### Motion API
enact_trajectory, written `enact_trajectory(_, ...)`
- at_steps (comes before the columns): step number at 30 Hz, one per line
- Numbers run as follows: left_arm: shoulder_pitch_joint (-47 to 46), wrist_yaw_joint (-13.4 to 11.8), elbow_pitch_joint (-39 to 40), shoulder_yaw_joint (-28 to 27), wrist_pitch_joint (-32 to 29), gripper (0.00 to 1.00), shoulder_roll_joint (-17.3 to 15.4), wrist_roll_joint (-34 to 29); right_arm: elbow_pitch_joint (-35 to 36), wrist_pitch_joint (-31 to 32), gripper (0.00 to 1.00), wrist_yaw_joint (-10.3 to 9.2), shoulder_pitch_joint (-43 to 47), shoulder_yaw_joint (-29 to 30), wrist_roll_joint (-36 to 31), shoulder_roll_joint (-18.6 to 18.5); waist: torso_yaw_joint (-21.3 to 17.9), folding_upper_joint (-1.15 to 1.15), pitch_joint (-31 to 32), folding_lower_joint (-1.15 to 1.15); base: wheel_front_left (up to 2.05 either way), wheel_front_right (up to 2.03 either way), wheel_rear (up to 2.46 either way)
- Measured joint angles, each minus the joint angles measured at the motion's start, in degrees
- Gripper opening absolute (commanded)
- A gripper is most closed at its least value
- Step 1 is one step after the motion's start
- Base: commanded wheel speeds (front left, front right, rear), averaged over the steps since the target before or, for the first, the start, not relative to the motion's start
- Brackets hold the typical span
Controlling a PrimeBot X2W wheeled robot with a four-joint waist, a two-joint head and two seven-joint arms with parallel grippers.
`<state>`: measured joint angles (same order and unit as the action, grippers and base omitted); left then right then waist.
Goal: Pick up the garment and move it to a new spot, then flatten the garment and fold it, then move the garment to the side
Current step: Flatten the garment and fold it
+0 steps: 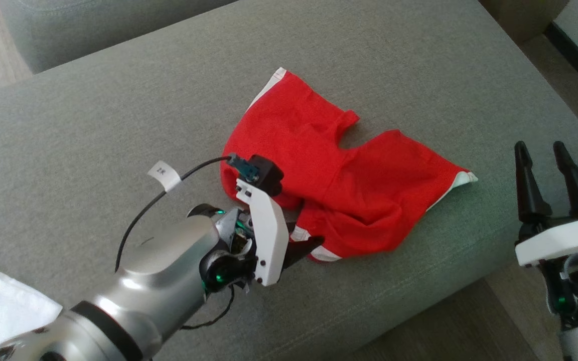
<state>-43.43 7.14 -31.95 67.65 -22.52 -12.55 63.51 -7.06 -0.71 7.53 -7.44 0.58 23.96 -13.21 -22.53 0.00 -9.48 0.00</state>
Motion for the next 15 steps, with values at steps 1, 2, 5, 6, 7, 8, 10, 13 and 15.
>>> enact_trajectory(1,-0.3,0.0,-0.2,0.7,0.0,0.69,0.0,1.3,-0.3,-0.1,1.00,0.00,-0.4,0.0,0.2,-0.1,-0.2,0.00,-0.1,0.00,0.00,0.00,0.00)
enact_trajectory(2,-0.6,0.0,-0.3,1.7,0.2,0.00,-0.1,2.2,-0.5,-0.3,1.00,0.00,-0.5,-0.1,0.3,-0.2,-0.3,0.00,-0.1,0.00,0.00,0.00,0.00)
enact_trajectory(5,-1.2,0.0,-0.6,4.0,1.0,0.00,-0.4,4.5,-1.4,-0.5,1.00,0.00,-0.5,0.0,0.3,-0.5,0.0,0.00,0.3,0.00,0.00,0.00,0.00)
enact_trajectory(6,-1.4,0.0,-0.6,4.4,1.4,0.00,-0.5,5.2,-1.5,-0.5,1.00,0.00,-0.5,0.0,0.3,-0.5,0.3,0.00,0.5,0.00,0.00,0.00,0.00)
enact_trajectory(7,-1.7,0.0,-0.6,4.8,2.9,0.00,-1.0,5.9,-1.6,-0.5,1.00,0.00,-0.4,0.0,0.3,-0.5,1.0,0.00,1.1,0.00,0.00,0.00,0.00)
enact_trajectory(8,-1.7,0.0,-0.5,5.1,3.8,0.00,-1.3,6.5,-1.6,-0.5,1.00,0.00,-0.3,0.0,0.3,-0.7,1.5,0.00,1.4,0.00,0.00,0.00,0.00)
enact_trajectory(10,-1.7,0.0,-0.5,5.6,5.3,0.00,-1.9,7.9,-1.6,-0.5,1.00,0.00,0.0,0.1,0.2,-1.2,2.7,0.00,2.1,0.00,0.00,0.00,0.00)
enact_trajectory(13,-1.7,0.0,-0.8,5.5,7.8,0.00,-3.1,10.0,-0.9,0.0,1.00,0.00,0.1,0.2,0.2,-1.5,4.8,0.00,3.3,0.00,0.00,0.00,0.00)
enact_trajectory(15,-1.5,0.0,-1.2,4.5,8.8,0.00,-4.3,12.4,-0.3,0.5,1.00,0.00,0.3,0.3,0.2,-1.5,6.3,0.00,4.1,0.00,0.00,0.00,0.00)
